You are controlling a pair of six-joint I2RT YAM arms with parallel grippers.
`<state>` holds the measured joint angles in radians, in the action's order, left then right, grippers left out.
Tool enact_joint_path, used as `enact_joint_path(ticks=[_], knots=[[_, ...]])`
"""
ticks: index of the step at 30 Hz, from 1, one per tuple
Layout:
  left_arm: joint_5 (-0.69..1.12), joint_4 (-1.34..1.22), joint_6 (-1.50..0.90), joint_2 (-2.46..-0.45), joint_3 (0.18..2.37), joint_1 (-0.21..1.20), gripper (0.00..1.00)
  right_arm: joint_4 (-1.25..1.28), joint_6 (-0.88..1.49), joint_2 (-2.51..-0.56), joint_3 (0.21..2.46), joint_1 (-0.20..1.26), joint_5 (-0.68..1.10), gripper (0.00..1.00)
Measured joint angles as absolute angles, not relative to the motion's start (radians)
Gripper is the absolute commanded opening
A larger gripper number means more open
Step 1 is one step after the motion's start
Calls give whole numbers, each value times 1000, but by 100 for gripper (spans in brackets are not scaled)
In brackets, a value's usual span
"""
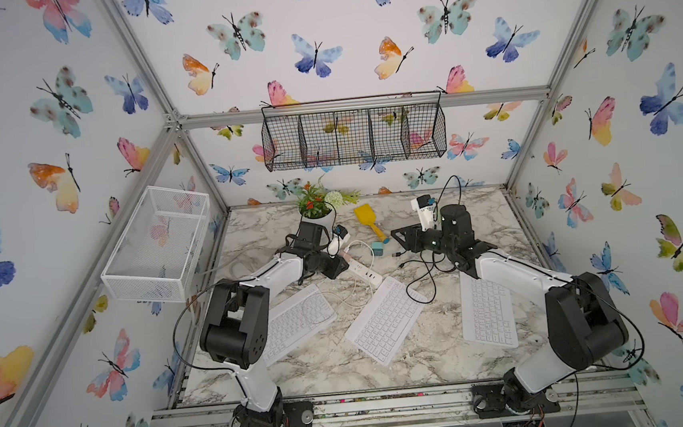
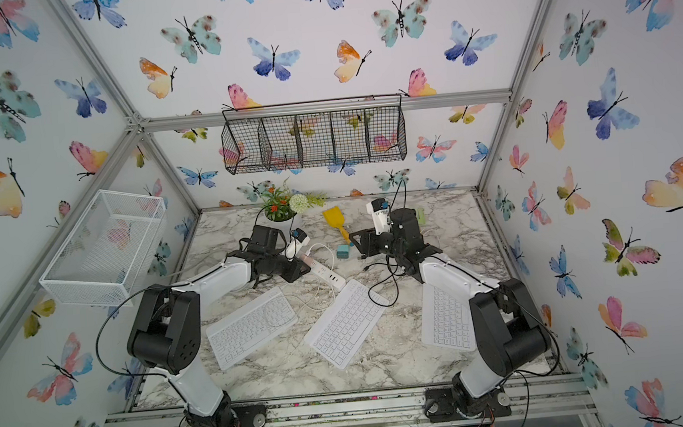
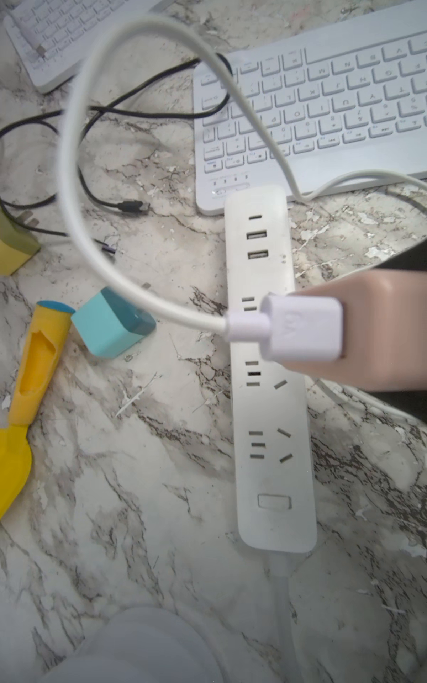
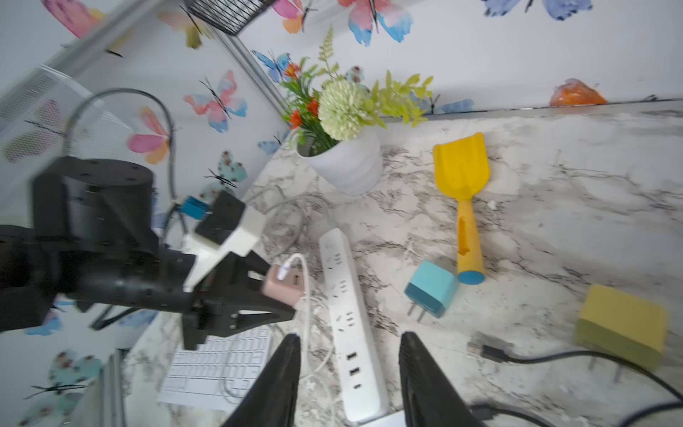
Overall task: Unplug the wireless keyboard
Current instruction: Remove the power cord from the plug.
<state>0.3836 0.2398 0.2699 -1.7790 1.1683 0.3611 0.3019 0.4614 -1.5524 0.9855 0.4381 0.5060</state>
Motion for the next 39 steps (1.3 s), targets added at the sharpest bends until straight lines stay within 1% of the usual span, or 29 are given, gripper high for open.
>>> enact_joint_path(ticks=[3,7,13,21,26,31,39], knots=[[368,237,233,-1784,1186,361,0,373,570,-1527,953,461,579,44],[356,228,203,-1783,1203,370,0,434,667,-1532,950,525,647,44],[341,225,192,-1784,1227,397,0,512,751,-1607,976,599,704,43],[338,216,193,-1782,1213,408,0,600,836,-1743,979,602,676,42],[347,212,193,-1769,1183,408,0,661,870,-1815,1019,601,666,42],[363,194,193,-1726,1150,413,0,681,889,-1865,1051,601,653,44],[366,177,193,-1700,1132,423,0,693,901,-1927,1098,601,629,44]])
